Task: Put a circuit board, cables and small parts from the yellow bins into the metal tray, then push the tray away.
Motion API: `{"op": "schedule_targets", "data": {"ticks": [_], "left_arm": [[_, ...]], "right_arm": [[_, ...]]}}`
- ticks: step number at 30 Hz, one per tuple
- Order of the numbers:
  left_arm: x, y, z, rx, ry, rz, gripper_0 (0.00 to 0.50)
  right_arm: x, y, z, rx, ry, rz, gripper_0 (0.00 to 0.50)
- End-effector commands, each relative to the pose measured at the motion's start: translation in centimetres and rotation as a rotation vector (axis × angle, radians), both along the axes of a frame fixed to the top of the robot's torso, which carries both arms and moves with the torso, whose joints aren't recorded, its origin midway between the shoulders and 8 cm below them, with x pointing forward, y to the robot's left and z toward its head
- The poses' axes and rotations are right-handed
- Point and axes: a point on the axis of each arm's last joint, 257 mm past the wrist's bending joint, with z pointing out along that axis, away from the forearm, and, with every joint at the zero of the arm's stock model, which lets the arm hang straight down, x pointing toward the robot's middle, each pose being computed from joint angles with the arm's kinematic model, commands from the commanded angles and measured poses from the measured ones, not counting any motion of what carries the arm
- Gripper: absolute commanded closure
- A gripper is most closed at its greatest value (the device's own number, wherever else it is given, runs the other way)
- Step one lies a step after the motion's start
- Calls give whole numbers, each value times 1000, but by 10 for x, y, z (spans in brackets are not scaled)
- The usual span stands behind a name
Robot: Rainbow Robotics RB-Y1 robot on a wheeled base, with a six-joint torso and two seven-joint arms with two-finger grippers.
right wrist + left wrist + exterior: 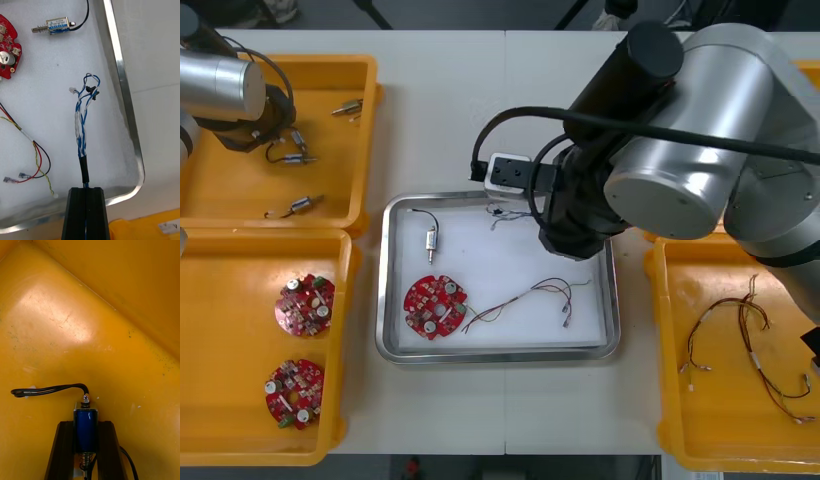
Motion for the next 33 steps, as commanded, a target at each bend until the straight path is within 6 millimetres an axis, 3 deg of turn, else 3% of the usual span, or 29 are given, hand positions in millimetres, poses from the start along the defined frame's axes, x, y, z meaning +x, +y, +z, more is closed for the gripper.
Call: {"op": "schedule_targets", "data": {"ticks": [1,7,18,23,24,26,27,29,30,33], "left_arm": [[-7,-13,-28,10,45,-40,500],[-6,-10,-20,0,36,-32,500],[-23,-2,37,-2,94,-13,500],[-29,-2,57,7,105,-20,500],[-31,-1,63,5,106,-20,500],[-34,-3,69,2,115,-24,500],[-36,-5,72,3,119,-28,500],[-40,-9,80,8,131,-40,500],[-42,-10,81,10,136,-43,500],[-49,-20,91,14,150,-74,500]], "right_arm": [[4,27,-14,-54,-40,119,500],[11,31,-43,-112,-43,148,500],[46,15,-71,-194,-100,129,500],[47,12,-76,-210,-102,128,500],[48,10,-77,-216,-105,126,465],[49,9,-77,-219,-110,122,269],[50,9,-75,-218,-115,119,208],[52,8,-74,-219,-124,110,33],[53,8,-74,-219,-126,108,0],[53,8,-72,-221,-128,103,0]]}}
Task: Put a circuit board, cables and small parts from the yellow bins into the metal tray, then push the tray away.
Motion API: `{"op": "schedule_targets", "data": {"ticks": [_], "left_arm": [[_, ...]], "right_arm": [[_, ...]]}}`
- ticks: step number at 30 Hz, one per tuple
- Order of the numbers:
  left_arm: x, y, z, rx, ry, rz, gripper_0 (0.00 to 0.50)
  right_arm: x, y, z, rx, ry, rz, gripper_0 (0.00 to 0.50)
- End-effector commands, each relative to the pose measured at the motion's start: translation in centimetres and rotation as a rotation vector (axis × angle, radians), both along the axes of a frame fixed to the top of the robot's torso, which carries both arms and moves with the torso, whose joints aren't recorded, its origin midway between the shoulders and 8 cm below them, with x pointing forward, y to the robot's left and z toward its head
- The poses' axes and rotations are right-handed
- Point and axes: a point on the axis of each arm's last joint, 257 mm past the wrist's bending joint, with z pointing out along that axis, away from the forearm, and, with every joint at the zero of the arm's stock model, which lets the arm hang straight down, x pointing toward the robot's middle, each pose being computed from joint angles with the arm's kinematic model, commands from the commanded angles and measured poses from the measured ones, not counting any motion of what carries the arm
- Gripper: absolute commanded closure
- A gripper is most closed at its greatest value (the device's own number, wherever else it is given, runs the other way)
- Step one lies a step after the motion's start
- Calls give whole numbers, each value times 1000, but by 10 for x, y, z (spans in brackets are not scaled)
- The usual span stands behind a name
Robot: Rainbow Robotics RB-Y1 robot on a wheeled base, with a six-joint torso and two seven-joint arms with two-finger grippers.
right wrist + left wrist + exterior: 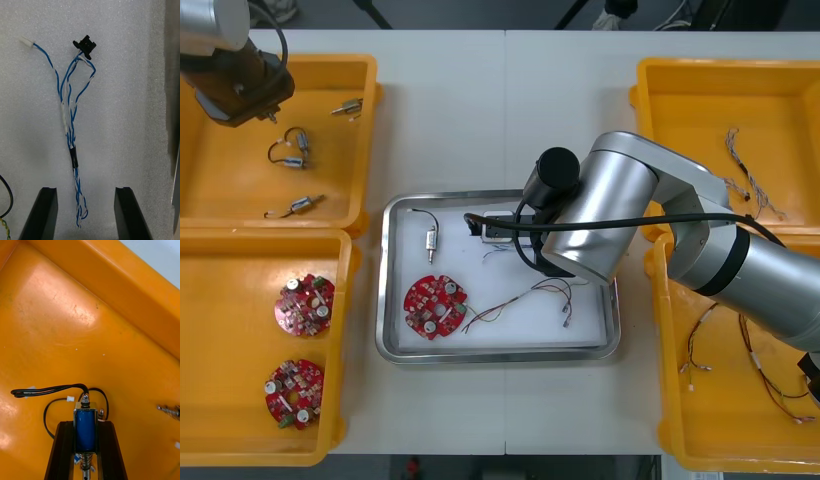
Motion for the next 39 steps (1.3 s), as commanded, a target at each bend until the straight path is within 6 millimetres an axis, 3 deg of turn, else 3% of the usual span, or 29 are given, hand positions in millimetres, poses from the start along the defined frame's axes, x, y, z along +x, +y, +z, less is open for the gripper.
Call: {"op": "schedule_targets", "data": {"ticks": [1,8,16,22,26,30,39], "left_arm": [[-11,11,35,33,-14,-54,500],[-36,-10,47,77,17,-136,500],[-75,-42,57,106,60,-254,500],[-99,-69,61,129,64,-338,500],[-112,-80,58,145,71,-373,500],[-121,-91,59,138,80,-402,500],[-127,-99,61,136,79,-422,500]], "right_arm": [[3,21,20,2,-47,50,0],[-8,23,43,21,-28,0,0],[-31,5,97,108,24,-191,0],[-27,15,141,306,-44,-281,0],[-24,10,153,391,-49,-353,0],[-21,-16,160,494,-44,-473,0],[-11,-103,168,691,-55,-764,0]]}}
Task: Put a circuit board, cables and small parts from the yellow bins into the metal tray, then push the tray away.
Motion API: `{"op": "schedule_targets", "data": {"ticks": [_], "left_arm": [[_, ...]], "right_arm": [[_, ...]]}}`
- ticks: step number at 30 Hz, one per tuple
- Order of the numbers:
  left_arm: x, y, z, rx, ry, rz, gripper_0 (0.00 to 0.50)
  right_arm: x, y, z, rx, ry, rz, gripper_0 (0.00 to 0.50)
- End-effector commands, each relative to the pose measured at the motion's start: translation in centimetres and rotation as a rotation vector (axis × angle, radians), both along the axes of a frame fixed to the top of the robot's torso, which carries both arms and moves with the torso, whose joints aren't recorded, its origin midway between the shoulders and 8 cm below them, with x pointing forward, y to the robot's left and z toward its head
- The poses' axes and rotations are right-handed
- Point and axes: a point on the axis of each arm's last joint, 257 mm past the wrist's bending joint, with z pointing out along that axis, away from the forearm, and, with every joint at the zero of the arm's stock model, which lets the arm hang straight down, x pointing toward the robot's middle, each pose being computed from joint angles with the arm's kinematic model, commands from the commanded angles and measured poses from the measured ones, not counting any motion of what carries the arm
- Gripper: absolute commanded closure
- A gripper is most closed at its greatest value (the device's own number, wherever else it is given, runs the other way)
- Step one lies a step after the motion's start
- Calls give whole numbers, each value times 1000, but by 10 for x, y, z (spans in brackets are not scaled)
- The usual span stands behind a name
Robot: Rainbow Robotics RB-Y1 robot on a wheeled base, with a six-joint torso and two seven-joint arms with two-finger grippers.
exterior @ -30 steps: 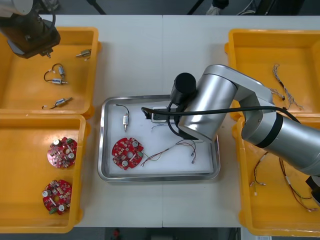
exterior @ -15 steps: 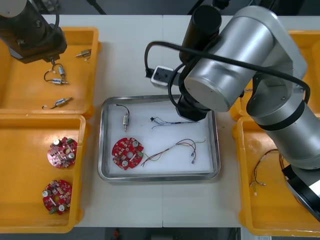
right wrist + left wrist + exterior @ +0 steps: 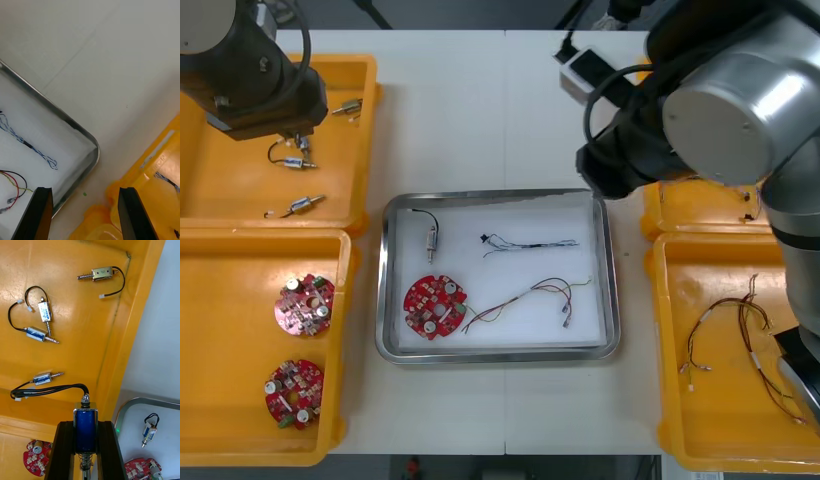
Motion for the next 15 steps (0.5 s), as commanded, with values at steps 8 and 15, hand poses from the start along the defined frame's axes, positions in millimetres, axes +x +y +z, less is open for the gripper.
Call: {"op": "schedule_targets", "data": {"ticks": [8,15], "left_arm": [[-8,2,14,41,-32,-39,500],[-28,-45,8,-2,-44,-68,500]], "right_arm": [[-1,-126,6,183,-12,-341,0],[-17,-170,-6,264,16,-439,0]]}}
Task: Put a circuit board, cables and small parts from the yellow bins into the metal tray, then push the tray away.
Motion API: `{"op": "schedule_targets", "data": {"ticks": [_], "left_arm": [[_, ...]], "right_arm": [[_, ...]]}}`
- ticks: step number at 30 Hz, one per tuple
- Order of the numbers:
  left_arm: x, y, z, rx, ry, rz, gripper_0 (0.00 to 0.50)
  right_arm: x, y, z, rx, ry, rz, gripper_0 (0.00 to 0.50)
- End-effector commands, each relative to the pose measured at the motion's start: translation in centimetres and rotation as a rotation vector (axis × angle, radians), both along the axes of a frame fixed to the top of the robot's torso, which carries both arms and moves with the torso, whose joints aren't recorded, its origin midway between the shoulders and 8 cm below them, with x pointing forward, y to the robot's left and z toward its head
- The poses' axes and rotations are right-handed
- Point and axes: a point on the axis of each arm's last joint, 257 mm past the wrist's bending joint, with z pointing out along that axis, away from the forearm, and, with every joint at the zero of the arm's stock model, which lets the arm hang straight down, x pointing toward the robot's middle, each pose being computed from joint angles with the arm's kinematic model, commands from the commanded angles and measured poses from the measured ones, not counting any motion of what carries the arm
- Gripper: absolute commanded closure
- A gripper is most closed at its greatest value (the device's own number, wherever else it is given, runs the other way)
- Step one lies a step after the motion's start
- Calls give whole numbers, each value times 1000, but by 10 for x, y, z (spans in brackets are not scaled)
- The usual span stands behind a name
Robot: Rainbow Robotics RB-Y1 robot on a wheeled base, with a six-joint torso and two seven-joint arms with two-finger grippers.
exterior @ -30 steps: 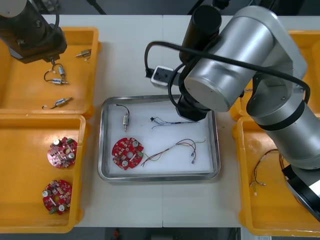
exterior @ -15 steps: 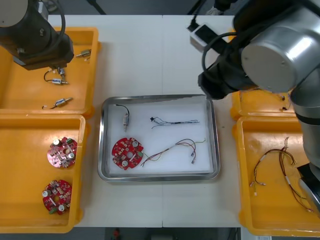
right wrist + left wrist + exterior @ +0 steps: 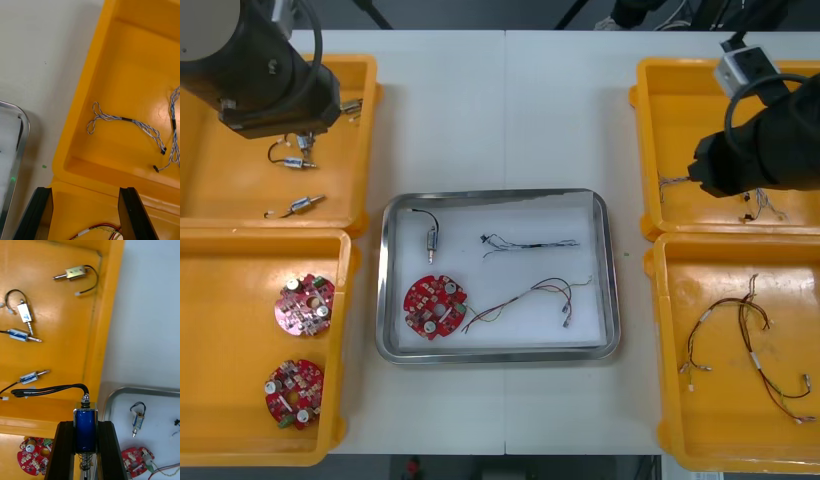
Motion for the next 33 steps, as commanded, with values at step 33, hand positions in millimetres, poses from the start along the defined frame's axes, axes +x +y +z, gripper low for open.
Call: {"op": "schedule_targets", "data": {"ticks": [33], "left_arm": [[-25,-196,-167,40,79,-226,500]], "right_arm": [[-125,-140,-81,48,162,-319,0]]}}
